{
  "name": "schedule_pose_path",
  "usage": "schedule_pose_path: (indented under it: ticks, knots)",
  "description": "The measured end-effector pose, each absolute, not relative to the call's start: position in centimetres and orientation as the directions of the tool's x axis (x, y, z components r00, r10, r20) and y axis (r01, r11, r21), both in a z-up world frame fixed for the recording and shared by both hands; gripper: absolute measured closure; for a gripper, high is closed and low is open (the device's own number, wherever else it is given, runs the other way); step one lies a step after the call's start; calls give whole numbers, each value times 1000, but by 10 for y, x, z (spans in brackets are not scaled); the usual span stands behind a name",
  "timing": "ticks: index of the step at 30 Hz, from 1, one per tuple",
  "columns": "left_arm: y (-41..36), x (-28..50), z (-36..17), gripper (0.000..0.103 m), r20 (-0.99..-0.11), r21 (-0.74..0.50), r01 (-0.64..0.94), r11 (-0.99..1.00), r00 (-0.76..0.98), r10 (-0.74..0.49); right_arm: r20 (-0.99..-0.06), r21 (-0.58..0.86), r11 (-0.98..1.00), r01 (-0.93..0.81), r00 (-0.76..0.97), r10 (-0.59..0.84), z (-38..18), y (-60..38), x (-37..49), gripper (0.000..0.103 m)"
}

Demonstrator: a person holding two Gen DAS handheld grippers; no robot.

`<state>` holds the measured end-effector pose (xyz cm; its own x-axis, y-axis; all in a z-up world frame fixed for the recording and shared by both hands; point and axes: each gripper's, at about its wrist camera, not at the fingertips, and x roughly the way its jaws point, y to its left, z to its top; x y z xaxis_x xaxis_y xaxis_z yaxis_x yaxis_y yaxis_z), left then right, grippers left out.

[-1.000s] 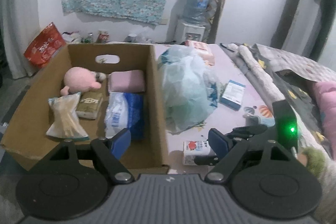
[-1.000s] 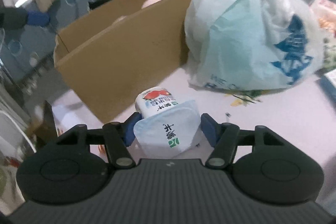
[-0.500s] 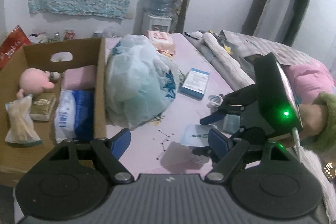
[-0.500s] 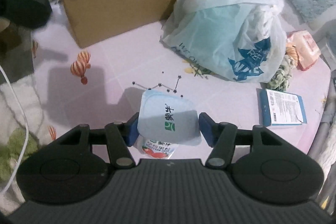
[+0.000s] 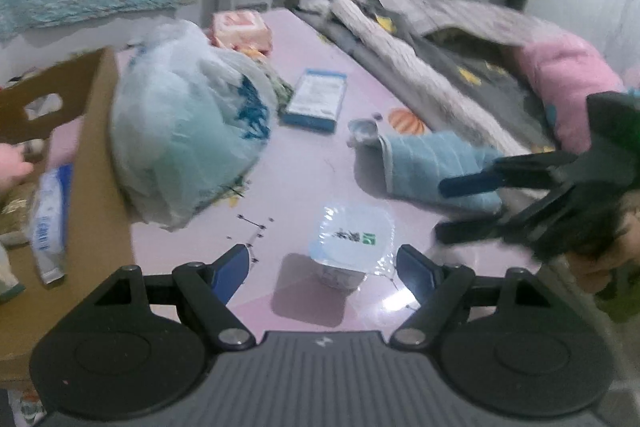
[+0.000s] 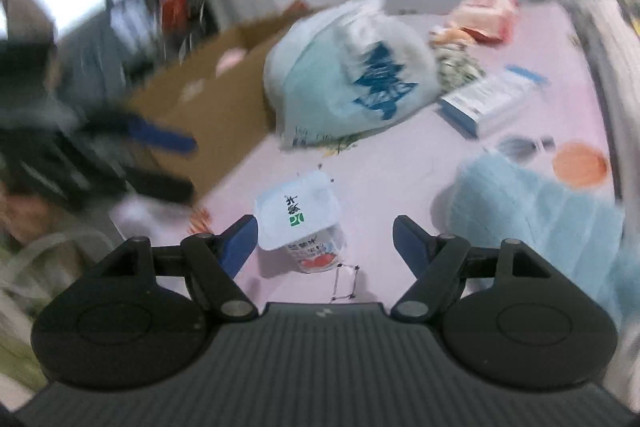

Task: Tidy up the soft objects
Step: 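Grasp the clear-lidded yogurt cup with the left gripper while the right holds the white cup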

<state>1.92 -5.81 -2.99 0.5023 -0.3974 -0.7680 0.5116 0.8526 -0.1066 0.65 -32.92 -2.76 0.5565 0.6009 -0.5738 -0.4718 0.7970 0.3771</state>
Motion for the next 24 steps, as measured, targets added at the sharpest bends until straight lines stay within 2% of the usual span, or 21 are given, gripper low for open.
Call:
schedule_pose_path:
  ticks: [4, 8, 10, 14, 21, 24]
  knots:
    - [-80, 27, -48, 21, -809, -106, 561, 821, 431, -399, -459, 598, 707, -378, 562, 688, -48, -365, 2, 29]
    - [-100, 36, -64, 21, -836, -84, 582, 809, 400, -375, -423, 723, 627, -292, 530, 735, -77, -366, 11, 32]
    - [-107, 41, -70, 24, -845, -71, 579, 812, 398, -358, -421, 756, 602, -256, 514, 748, -87, -359, 18, 37]
    - [-113, 52, -80, 38, -859, -53, 569, 821, 394, -328, -392, 818, 543, -192, 504, 769, -103, -348, 30, 50]
    - [-121, 62, -87, 38, -866, -48, 572, 819, 384, -319, -388, 854, 507, -115, 509, 768, -116, -341, 45, 71]
    - [-124, 65, -88, 39, -862, -38, 570, 821, 398, -316, -406, 847, 521, -102, 509, 759, -115, -338, 47, 75]
